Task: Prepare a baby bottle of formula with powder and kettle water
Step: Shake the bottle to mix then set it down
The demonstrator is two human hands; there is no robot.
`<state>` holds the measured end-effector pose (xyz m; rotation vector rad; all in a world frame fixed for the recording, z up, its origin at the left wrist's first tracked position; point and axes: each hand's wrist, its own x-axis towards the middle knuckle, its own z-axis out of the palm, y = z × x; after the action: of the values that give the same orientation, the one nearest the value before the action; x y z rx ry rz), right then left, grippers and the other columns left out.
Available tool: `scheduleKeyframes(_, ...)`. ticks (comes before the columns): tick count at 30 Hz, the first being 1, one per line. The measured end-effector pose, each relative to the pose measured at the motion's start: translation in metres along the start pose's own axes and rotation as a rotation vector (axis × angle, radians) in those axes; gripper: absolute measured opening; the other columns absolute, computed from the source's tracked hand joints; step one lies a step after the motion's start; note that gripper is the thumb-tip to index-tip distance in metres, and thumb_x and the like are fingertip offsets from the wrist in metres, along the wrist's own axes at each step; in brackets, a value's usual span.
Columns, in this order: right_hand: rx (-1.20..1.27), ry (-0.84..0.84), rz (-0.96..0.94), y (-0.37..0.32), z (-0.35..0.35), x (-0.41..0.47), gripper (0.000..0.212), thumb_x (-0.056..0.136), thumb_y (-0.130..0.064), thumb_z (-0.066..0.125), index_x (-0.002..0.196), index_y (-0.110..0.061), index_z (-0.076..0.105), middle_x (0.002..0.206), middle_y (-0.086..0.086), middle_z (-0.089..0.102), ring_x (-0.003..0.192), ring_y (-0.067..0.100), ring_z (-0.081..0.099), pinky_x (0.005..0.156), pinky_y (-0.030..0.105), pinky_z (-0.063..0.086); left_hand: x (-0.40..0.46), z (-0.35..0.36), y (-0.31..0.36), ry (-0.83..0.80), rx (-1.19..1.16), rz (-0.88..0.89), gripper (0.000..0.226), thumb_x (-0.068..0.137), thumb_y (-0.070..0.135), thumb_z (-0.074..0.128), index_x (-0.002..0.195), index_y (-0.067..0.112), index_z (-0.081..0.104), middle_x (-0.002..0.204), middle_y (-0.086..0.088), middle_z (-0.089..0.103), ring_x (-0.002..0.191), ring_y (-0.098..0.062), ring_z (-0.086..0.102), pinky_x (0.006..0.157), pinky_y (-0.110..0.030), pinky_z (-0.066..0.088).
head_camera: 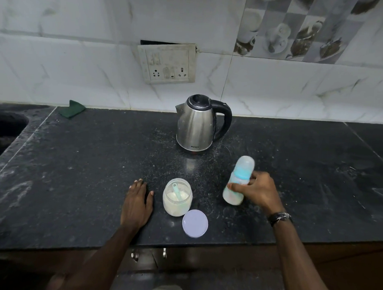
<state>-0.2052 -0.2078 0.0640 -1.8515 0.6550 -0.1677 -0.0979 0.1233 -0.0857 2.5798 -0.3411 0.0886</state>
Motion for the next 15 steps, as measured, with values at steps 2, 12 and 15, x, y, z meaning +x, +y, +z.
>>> scheduleKeyframes(2,-0.016,-0.055,-0.003,0.001,0.0025,-0.0031,0.047,0.057,-0.034,0.093,0.095,-0.013,0.076,0.085,-0.001,0.078,0.076,0.009,0.074,0.067,0.03,0.058,0.0009,-0.0014,-0.0001,0.014,-0.002,0.005,0.044,0.103,0.026,0.053,0.137,-0.003,0.057,0.149,-0.023,0.049,0.142,-0.036,0.043,0.121,-0.046,0.03)
scheduleKeyframes(12,0.033,0.091,-0.009,0.0048,0.0029,-0.0014,0.031,0.068,-0.02,0.09,0.092,-0.008,0.075,0.081,0.003,0.077,0.064,0.004,0.071,0.058,0.026,0.058,0.0008,0.0001,0.002,0.008,0.001,0.004,0.043,0.102,0.022,0.057,0.136,-0.004,0.057,0.149,-0.024,0.049,0.143,-0.036,0.042,0.121,-0.044,0.028)
scheduleKeyframes(15,-0.025,-0.006,0.005,0.0027,0.0017,-0.0027,0.041,0.058,-0.034,0.092,0.09,-0.016,0.076,0.079,-0.005,0.078,0.074,0.008,0.074,0.067,0.032,0.06,-0.0002,0.0006,-0.0009,0.006,0.002,0.004,0.042,0.102,0.023,0.057,0.135,-0.003,0.057,0.149,-0.024,0.049,0.143,-0.036,0.042,0.121,-0.045,0.029)
